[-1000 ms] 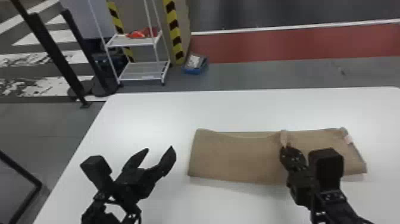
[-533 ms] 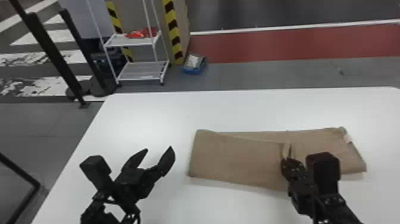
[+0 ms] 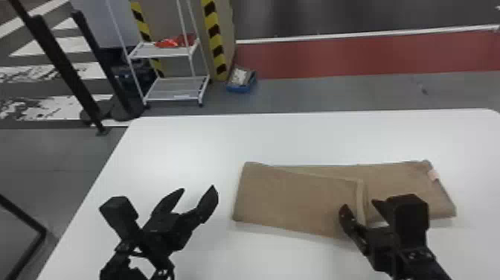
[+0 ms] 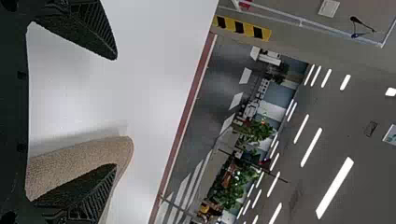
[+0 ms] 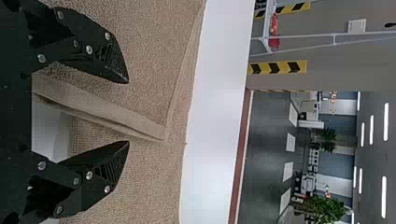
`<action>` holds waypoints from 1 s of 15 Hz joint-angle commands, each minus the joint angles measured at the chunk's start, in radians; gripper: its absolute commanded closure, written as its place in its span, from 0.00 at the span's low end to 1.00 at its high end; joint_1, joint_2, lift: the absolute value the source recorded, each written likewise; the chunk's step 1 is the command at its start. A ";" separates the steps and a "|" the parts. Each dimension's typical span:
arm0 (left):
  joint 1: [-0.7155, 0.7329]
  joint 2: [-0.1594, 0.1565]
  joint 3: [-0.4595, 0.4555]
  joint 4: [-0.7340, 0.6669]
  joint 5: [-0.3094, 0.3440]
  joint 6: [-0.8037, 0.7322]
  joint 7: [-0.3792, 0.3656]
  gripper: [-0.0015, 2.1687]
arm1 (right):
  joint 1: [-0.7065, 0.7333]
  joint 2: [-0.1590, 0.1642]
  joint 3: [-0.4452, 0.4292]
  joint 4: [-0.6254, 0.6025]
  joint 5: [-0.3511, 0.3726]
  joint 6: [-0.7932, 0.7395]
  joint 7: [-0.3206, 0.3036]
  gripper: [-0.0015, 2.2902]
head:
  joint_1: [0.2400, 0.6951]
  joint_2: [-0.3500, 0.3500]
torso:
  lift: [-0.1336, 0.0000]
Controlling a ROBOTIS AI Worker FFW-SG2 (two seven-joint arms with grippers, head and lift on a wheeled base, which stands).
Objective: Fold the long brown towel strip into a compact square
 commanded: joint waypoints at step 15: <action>0.002 -0.003 0.001 0.010 -0.001 -0.014 -0.002 0.03 | -0.056 0.002 0.009 0.072 0.020 -0.025 0.012 0.37 | 1.00 0.74 | 0.09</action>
